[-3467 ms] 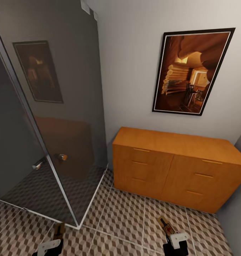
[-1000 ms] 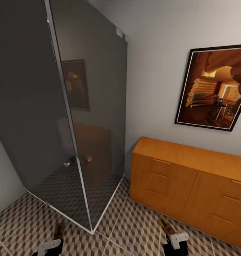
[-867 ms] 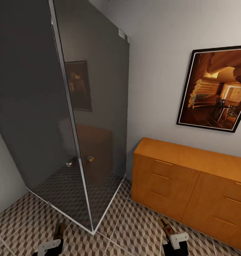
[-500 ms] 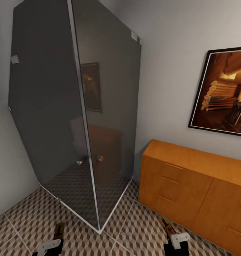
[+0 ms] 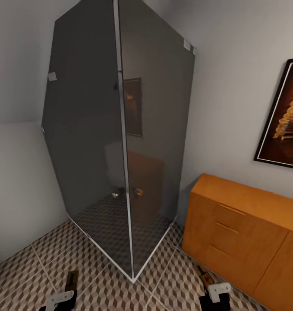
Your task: Take the four mousetraps from the cabinet in the bathroom and place them on the bathroom floor. Make sure all four end up on the same floor surface, and ensure that at least two of them are either under or directly next to the same bathroom sink.
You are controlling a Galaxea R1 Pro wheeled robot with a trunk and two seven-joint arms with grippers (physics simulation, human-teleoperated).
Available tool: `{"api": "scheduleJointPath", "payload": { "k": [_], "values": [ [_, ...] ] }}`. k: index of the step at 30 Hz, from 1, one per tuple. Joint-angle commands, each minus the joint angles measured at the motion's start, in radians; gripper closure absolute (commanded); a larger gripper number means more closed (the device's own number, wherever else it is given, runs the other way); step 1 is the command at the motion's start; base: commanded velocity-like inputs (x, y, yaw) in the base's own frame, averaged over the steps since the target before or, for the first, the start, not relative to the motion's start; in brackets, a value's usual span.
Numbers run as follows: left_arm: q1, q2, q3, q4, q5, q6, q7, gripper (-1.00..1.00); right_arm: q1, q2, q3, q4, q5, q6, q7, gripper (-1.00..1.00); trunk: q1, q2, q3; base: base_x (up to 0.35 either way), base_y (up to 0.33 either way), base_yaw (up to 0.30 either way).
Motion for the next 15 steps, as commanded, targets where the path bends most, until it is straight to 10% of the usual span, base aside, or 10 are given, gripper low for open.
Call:
{"api": "scheduleJointPath", "payload": {
  "k": [1, 15],
  "values": [
    [-0.001, -0.001, -0.005, 0.004, 0.009, -0.003, -0.006, 1.0, 0.0, 0.0, -0.001, 0.001, 0.011, -0.002, -0.009, 1.0, 0.0, -0.001, 0.0, 0.0, 0.0, 0.286],
    [-0.001, -0.001, -0.005, 0.004, 0.009, -0.003, -0.006, 1.0, 0.0, 0.0, -0.001, 0.001, 0.01, -0.002, -0.009, 1.0, 0.0, -0.001, 0.0, 0.0, 0.0, 0.286]
  ]
}}
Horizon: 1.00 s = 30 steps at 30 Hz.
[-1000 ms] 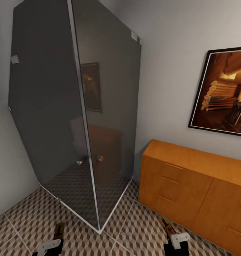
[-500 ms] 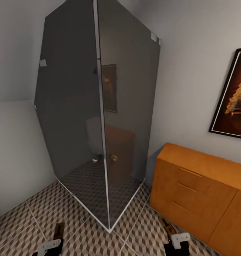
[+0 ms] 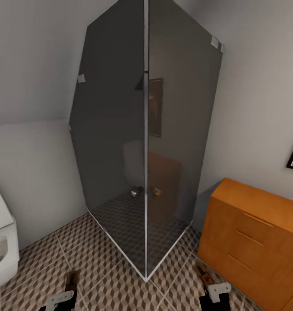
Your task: Take the four mousetraps from the cabinet in the bathroom and place them on the bathroom floor. Make sure all four end up on the same floor surface, and ensure that at least two of them are either under or directly next to the same bathroom sink.
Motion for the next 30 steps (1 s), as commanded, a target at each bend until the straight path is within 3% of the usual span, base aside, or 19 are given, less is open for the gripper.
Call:
{"api": "scheduleJointPath", "payload": {
  "k": [1, 30],
  "values": [
    [-0.001, -0.001, -0.005, 0.004, 0.009, -0.003, -0.006, 1.0, 0.0, 0.0, -0.002, 0.001, 0.011, -0.002, -0.008, 1.0, 0.0, -0.001, 0.0, 0.0, 0.0, 0.287],
    [-0.001, -0.001, -0.005, 0.004, 0.009, -0.003, -0.006, 1.0, 0.0, 0.0, -0.002, 0.001, 0.011, -0.002, -0.008, 1.0, 0.0, -0.001, 0.0, 0.0, 0.0, 0.287]
  ]
}}
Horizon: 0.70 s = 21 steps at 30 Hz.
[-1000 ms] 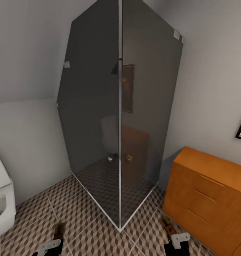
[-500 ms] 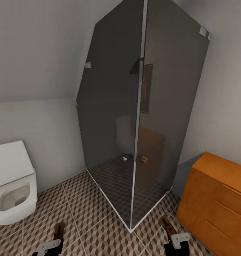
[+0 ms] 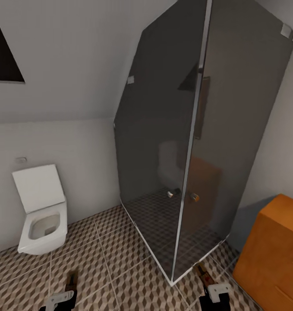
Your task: Take the four mousetraps from the cabinet in the bathroom and place them on the bathroom floor. Make sure all four end up on the same floor surface, and ensure that at least two of them are either under or directly next to the same bathroom sink.
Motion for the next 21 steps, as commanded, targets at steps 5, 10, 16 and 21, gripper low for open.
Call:
{"api": "scheduleJointPath", "payload": {
  "k": [5, 10, 16, 21],
  "values": [
    [-0.001, -0.001, -0.005, 0.004, 0.009, -0.003, -0.006, 1.0, 0.0, 0.0, -0.001, 0.001, 0.011, -0.002, -0.009, 1.0, 0.0, -0.001, 0.0, 0.0, 0.0, 0.287],
    [-0.001, -0.001, -0.005, 0.004, 0.009, -0.003, -0.006, 1.0, 0.0, 0.0, -0.001, 0.001, 0.011, -0.002, -0.009, 1.0, 0.0, -0.001, 0.0, 0.0, 0.0, 0.287],
    [-0.001, -0.001, -0.005, 0.004, 0.009, -0.003, -0.006, 1.0, 0.0, 0.0, -0.001, 0.001, 0.011, -0.002, -0.009, 1.0, 0.0, -0.001, 0.0, 0.0, 0.0, 0.287],
    [-0.001, -0.001, -0.005, 0.004, 0.009, -0.002, -0.006, 1.0, 0.0, 0.0, -0.002, 0.001, 0.011, -0.002, -0.009, 1.0, 0.0, -0.001, 0.0, 0.0, 0.0, 0.286]
  ]
}}
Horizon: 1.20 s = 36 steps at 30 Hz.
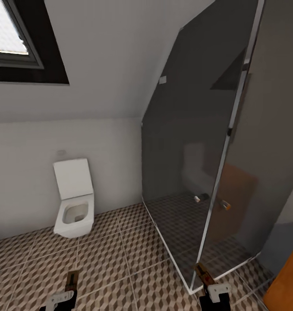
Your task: Take the four mousetraps from the cabinet in the bathroom and place them on the bathroom floor. Make sure all four end up on the same floor surface, and ensure that at least two of them are either under or directly next to the same bathroom sink.
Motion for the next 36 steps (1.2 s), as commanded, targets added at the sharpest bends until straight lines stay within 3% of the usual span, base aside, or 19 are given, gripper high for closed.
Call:
{"api": "scheduleJointPath", "payload": {
  "k": [1, 15, 36],
  "values": [
    [-0.001, -0.001, -0.005, 0.004, 0.009, -0.003, -0.006, 1.0, 0.0, 0.0, -0.002, 0.001, 0.011, -0.002, -0.009, 1.0, 0.0, -0.001, 0.0, 0.0, 0.0, 0.286],
    [-0.001, -0.001, -0.005, 0.004, 0.009, -0.003, -0.006, 1.0, 0.0, 0.0, -0.001, 0.001, 0.011, -0.002, -0.009, 1.0, 0.0, -0.001, 0.0, 0.0, 0.002, 0.285],
    [-0.001, -0.001, -0.005, 0.004, 0.009, -0.003, -0.006, 1.0, 0.0, 0.0, -0.001, 0.001, 0.011, -0.002, -0.009, 1.0, 0.0, -0.001, 0.0, 0.002, 0.119, 0.274]
  ]
}}
